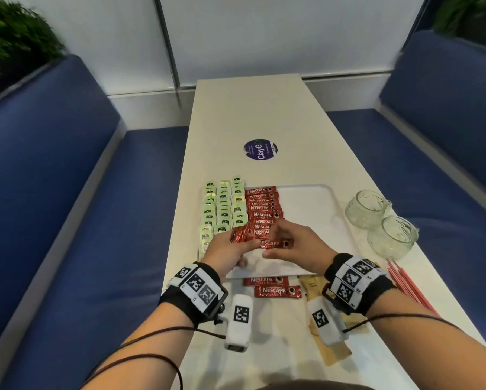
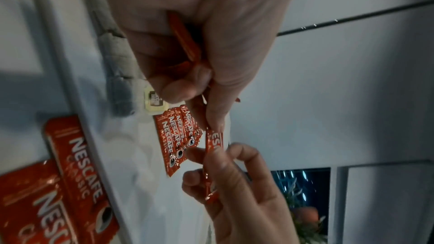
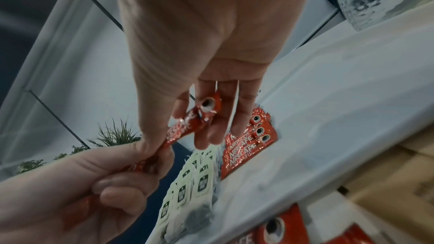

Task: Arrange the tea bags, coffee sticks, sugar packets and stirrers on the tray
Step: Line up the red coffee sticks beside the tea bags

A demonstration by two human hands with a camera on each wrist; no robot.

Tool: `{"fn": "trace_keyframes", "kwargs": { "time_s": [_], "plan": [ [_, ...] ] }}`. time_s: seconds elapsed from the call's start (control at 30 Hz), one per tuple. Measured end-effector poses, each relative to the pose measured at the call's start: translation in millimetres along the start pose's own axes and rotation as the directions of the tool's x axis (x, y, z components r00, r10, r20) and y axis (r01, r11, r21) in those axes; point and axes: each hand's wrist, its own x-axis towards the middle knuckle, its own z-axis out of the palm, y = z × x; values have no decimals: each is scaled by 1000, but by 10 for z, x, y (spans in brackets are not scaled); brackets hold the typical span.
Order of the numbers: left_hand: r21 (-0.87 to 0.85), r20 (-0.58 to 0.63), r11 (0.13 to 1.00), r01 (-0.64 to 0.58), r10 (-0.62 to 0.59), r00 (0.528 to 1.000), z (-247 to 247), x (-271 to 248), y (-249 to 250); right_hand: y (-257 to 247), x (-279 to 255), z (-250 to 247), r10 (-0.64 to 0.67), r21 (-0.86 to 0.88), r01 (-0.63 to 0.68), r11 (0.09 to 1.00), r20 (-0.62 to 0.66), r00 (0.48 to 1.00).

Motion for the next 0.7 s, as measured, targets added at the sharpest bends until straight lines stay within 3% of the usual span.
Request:
{"fn": "trace_keyframes", "kwargs": {
  "time_s": [0.1, 0.3, 0.43, 0.57, 0.7],
  "plan": [
    [109, -18, 992, -57, 59, 998, 36, 85, 19, -21, 123, 22, 64, 7, -64, 998, 27, 998],
    [64, -76, 996, -64, 69, 995, 10, 198, 21, 87, 169, -112, 201, 93, -198, 976, -26, 979],
    [152, -1, 986, -75, 76, 997, 24, 226, 37, 202, 87, -215, 275, 204, -281, 938, 58, 960],
    [97, -16, 995, -13, 14, 1000, 1, 264, 84, 336, 19, -260, 385, 39, -391, 920, 113, 916],
    [114, -40, 993, -21, 26, 999, -36, 308, 93, 417, 87, -190, 496, -21, -496, 868, 24, 868]
  ]
}}
